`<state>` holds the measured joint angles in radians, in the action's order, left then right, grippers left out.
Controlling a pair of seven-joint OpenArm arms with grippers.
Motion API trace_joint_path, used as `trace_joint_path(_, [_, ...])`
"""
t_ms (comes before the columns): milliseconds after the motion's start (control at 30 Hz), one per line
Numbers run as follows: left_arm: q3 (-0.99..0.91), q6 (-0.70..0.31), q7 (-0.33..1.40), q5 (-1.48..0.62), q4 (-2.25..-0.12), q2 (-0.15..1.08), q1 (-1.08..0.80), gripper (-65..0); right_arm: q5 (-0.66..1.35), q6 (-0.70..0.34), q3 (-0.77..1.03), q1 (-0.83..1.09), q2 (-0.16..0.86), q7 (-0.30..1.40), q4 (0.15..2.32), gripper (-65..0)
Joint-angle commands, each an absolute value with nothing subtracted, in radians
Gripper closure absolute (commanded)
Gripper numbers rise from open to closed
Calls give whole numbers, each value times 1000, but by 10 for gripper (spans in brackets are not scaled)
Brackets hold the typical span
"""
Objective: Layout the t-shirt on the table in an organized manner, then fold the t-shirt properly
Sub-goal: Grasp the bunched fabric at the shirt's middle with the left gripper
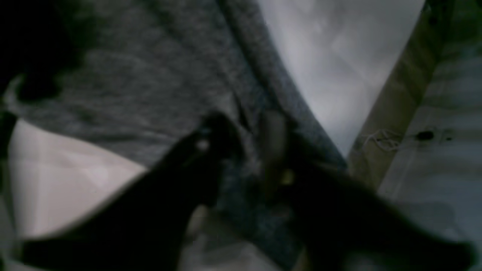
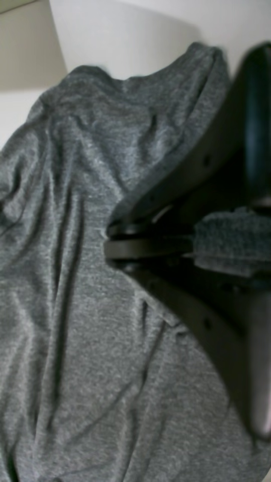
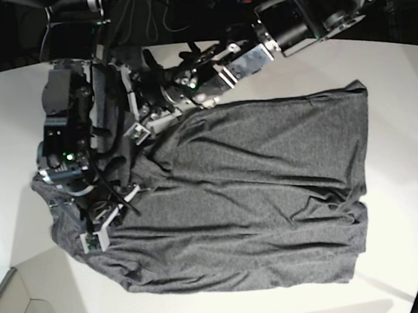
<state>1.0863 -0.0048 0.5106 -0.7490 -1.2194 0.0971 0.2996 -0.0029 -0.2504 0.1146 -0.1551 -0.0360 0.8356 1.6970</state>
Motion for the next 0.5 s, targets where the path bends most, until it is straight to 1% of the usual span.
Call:
trace_joint_path(0, [1089, 13, 568, -736, -1201, 104, 305, -52, 2, -257, 113, -180, -35, 809, 1719, 0])
trace_joint_path(33, [1089, 13, 568, -736, -1194, 104, 305, 0, 2, -257, 113, -180, -35, 809, 1719, 0])
trace_joint_path(67, [1087, 13, 568, -736, -1196, 110, 306, 0, 2, -257, 113, -180, -35, 809, 1716, 0])
trace_joint_path(100, [1082, 13, 568, -736, -1198, 128, 306, -15, 2, -257, 113, -180, -35, 808, 1715, 0])
trace_joint_path(167, [1073, 13, 568, -739, -1225, 147, 308, 0, 2, -257, 114, -180, -25, 806, 1715, 0])
trace_joint_path(233, [1033, 13, 568, -737, -1290, 165, 309, -2, 2, -257, 114, -180, -22, 806, 1715, 0])
trace_joint_path(333, [952, 13, 575, -740, -1414, 225, 305, -1, 2, -257, 116, -182, -22, 805, 1715, 0])
trace_joint_path(467, [839, 13, 696, -742, -1581, 291, 300, -1, 1, -257, 117, -182, -1, 803, 1715, 0])
